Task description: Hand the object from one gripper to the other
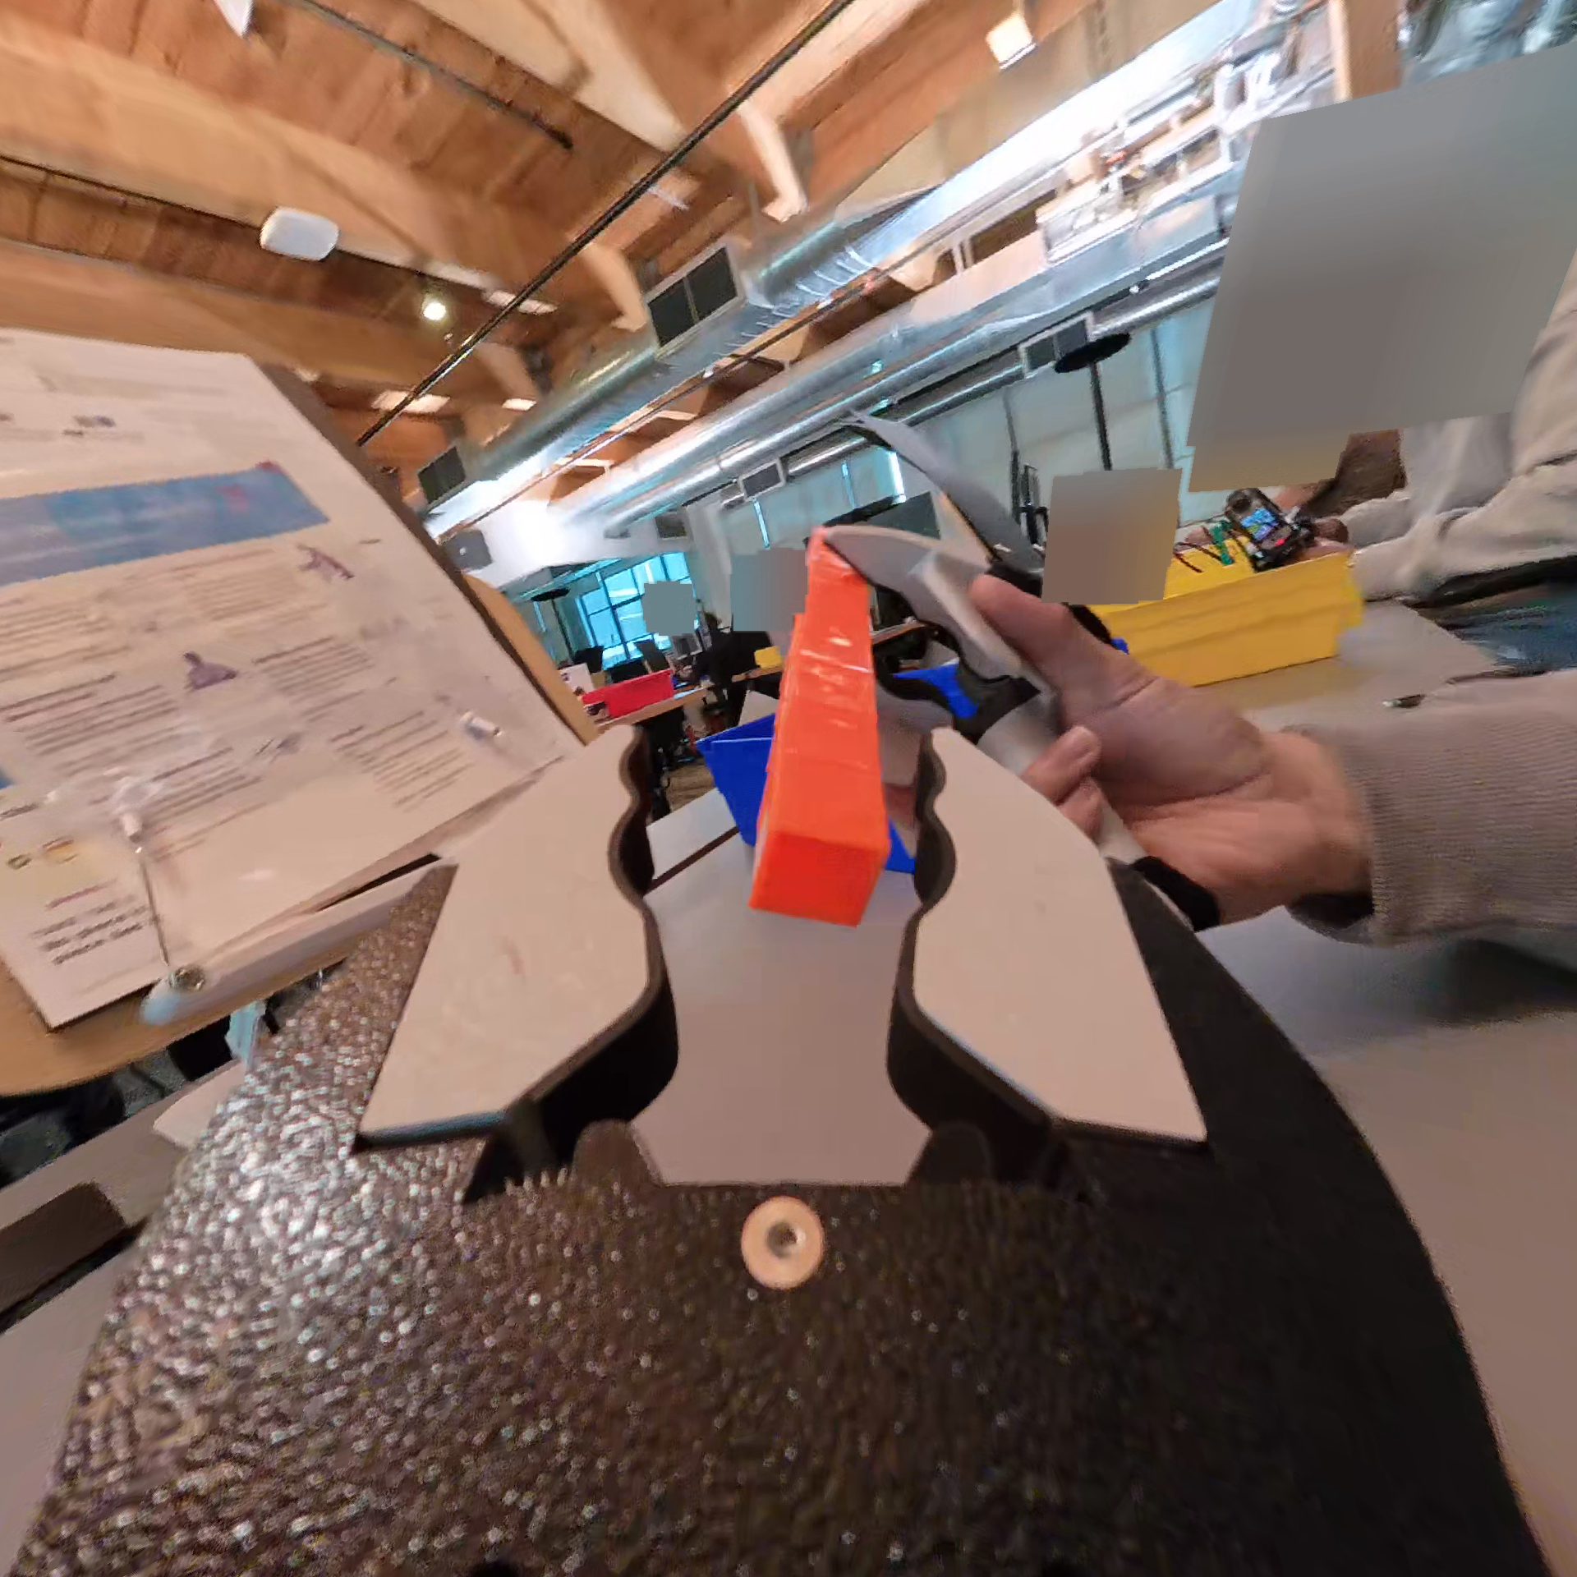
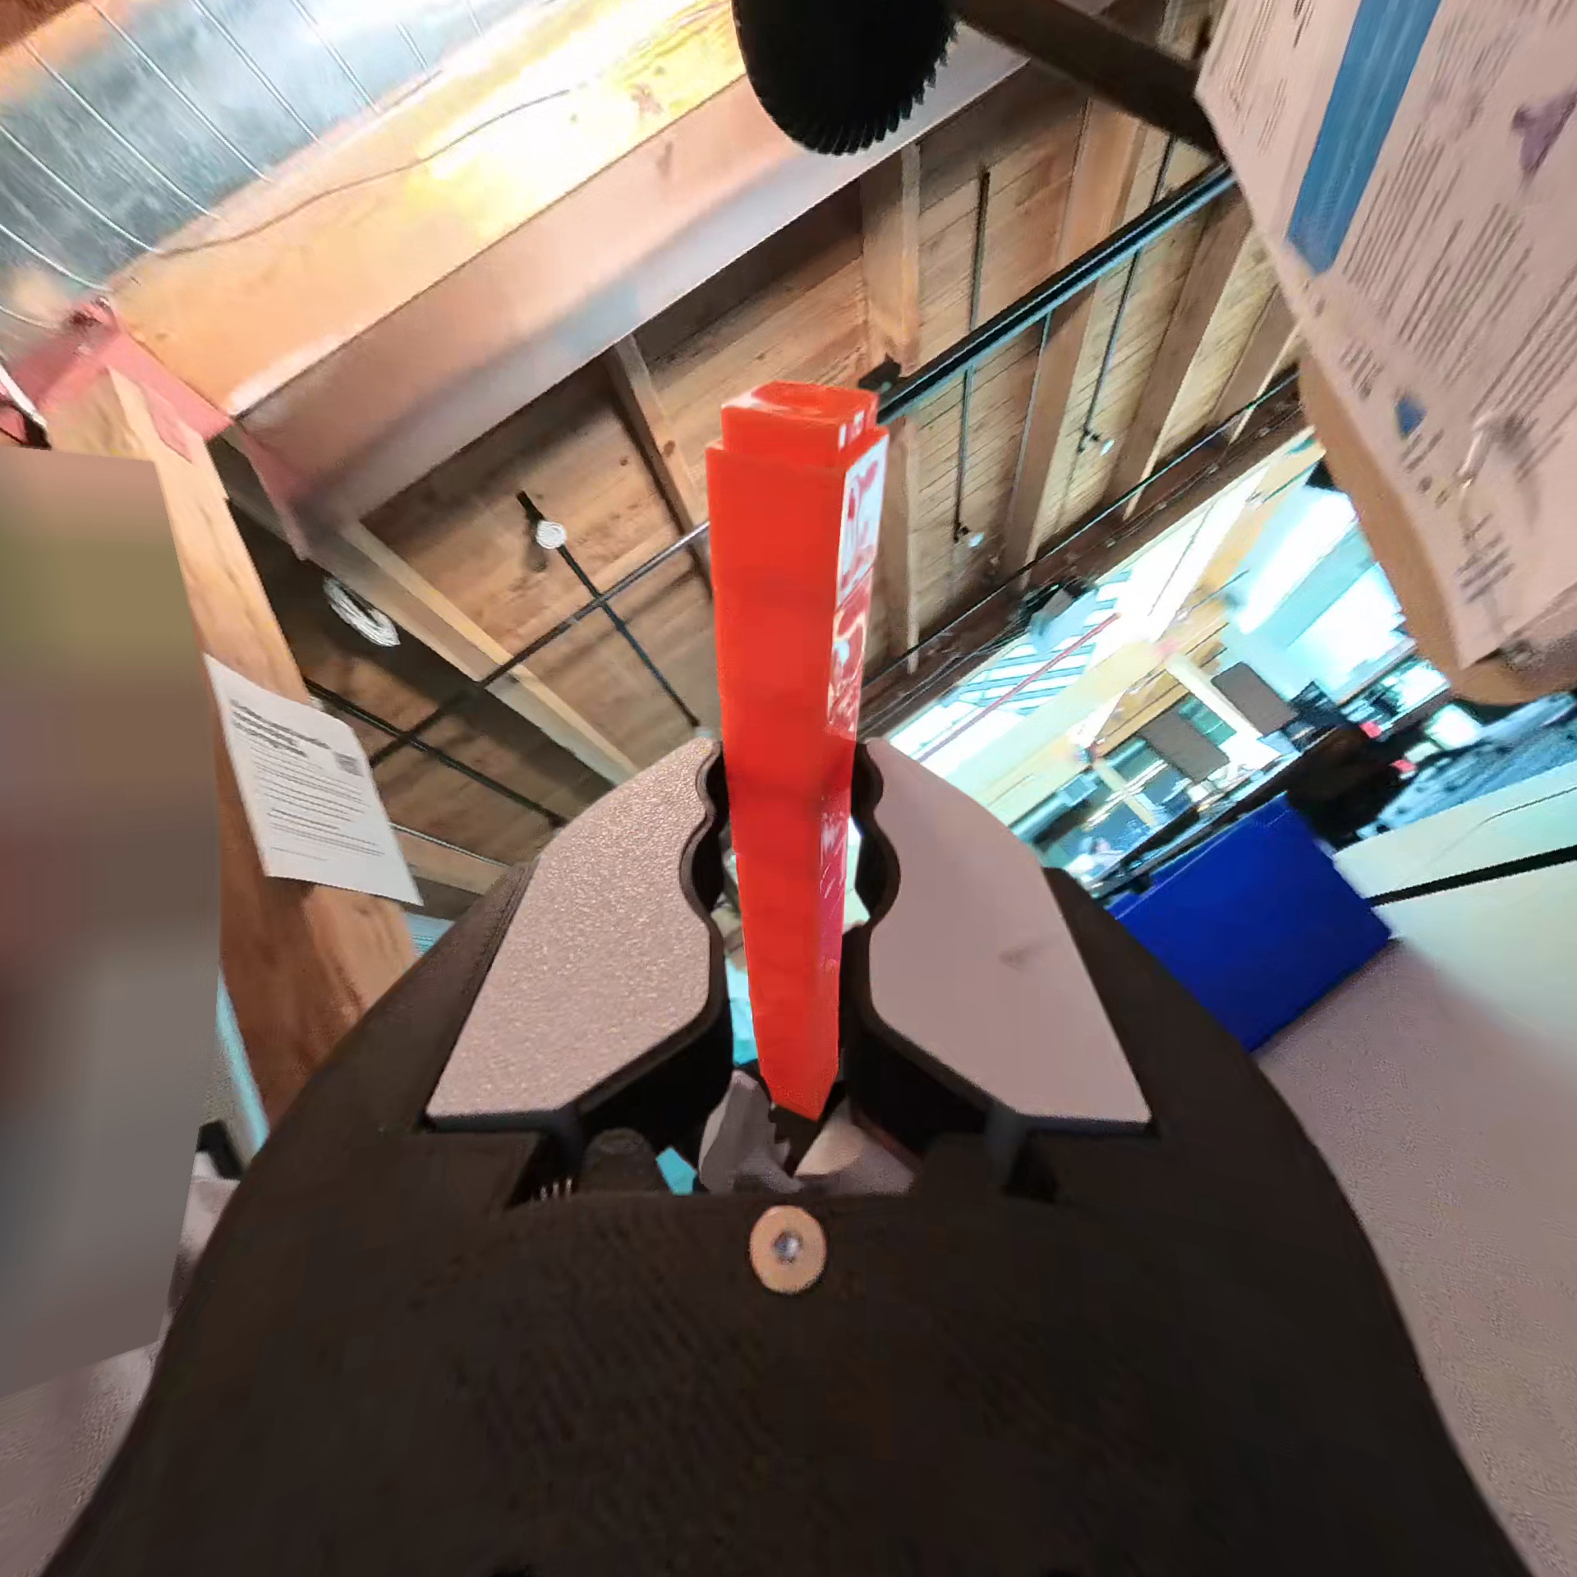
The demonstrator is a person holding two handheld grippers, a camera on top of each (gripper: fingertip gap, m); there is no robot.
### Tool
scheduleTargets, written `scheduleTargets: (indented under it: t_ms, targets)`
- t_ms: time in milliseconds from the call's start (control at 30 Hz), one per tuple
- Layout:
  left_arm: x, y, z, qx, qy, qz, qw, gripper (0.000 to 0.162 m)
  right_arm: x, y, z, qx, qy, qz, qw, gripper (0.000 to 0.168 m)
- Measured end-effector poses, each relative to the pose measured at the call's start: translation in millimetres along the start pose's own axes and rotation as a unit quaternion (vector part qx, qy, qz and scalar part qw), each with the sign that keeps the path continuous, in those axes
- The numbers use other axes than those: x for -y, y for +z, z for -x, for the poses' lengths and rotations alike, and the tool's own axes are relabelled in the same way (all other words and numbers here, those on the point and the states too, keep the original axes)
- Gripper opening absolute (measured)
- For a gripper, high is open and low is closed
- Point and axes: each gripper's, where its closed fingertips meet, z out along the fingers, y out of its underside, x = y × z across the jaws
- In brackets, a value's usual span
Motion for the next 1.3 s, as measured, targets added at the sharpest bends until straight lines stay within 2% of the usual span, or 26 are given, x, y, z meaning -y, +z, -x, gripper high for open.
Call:
scheduleTargets:
  t_ms: [133, 200, 300, 367, 400, 467, 533, 600, 633, 667, 767, 800, 833, 867, 967, 1067, 1200, 1267, 1300]
  targets:
    - [5.7, -0.3, -12.4, -0.023, 0.058, -0.005, 0.998, 0.045, -12.8, 5.2, 2.9, 0.018, 0.04, 0.019, 0.999, 0.027]
    - [5.1, -0.7, -14.4, -0.023, 0.09, 0.003, 0.996, 0.027, -13.4, 4.6, 0.0, 0.01, 0.043, 0.024, 0.999, 0.027]
    - [2.4, 0.0, -13.7, -0.023, 0.097, 0.023, 0.995, 0.023, -13.1, 2.4, -1.3, 0.01, 0.033, 0.035, 0.999, 0.027]
    - [4.7, -0.9, -8.7, -0.02, 0.069, 0.029, 0.997, 0.023, -15.3, 1.0, -9.6, -0.025, -0.013, 0.054, 0.998, 0.029]
    - [7.4, -1.8, -4.5, -0.014, 0.049, 0.026, 0.998, 0.023, -15.7, -0.1, -15.4, -0.054, -0.056, 0.065, 0.995, 0.038]
    - [12.2, -4.8, 9.0, 0.006, -0.017, 0.016, 1.0, 0.023, -15.0, -2.0, -24.5, -0.106, -0.149, 0.098, 0.978, 0.07]
    - [11.1, -9.2, 25.8, 0.027, -0.089, 0.014, 0.996, 0.023, -18.4, -3.1, -26.2, -0.119, -0.246, 0.157, 0.949, 0.083]
    - [9.6, -13.9, 38.5, 0.038, -0.146, 0.008, 0.988, 0.023, -22.2, -7.4, -32.5, -0.14, -0.358, 0.218, 0.897, 0.086]
    - [7.8, -15.8, 43.8, 0.046, -0.165, 0.01, 0.985, 0.023, -21.6, -11.1, -39.3, -0.163, -0.434, 0.245, 0.852, 0.088]
    - [5.4, -17.2, 48.5, 0.057, -0.177, 0.015, 0.982, 0.023, -18.1, -15.5, -47.2, -0.192, -0.52, 0.267, 0.788, 0.091]
    - [2.7, -16.9, 49.3, 0.06, -0.186, 0.025, 0.98, 0.023, -4.4, -20.6, -57.5, -0.246, -0.735, 0.289, 0.561, 0.113]
    - [3.0, -15.6, 46.6, 0.056, -0.183, 0.027, 0.981, 0.023, -8.6, -19.8, -57.9, -0.236, -0.779, 0.295, 0.5, 0.113]
    - [3.8, -14.0, 42.8, 0.049, -0.181, 0.028, 0.982, 0.023, -17.4, -19.9, -60.8, -0.217, -0.806, 0.31, 0.455, 0.109]
    - [4.9, -12.3, 38.9, 0.042, -0.178, 0.028, 0.983, 0.022, -24.3, -21.1, -65.3, -0.209, -0.82, 0.325, 0.423, 0.101]
    - [7.0, -9.3, 30.7, 0.03, -0.16, 0.031, 0.986, 0.022, -22.0, -21.0, -69.9, -0.221, -0.839, 0.323, 0.378, 0.074]
    - [8.2, -9.6, 30.2, 0.033, -0.142, 0.034, 0.989, 0.023, -1.4, -25.1, -69.7, -0.255, -0.846, 0.31, 0.35, 0.059]
    - [15.8, -11.9, 32.9, 0.03, -0.16, 0.012, 0.987, 0.022, 4.8, -34.0, -74.5, -0.245, -0.845, 0.327, 0.346, 0.029]
    - [15.8, -12.0, 33.1, 0.027, -0.169, 0.01, 0.985, 0.022, -11.0, -32.3, -73.5, -0.196, -0.851, 0.339, 0.35, 0.025]
    - [15.9, -12.1, 32.9, 0.026, -0.17, 0.009, 0.985, 0.023, -15.4, -31.8, -73.7, -0.189, -0.854, 0.345, 0.34, 0.022]
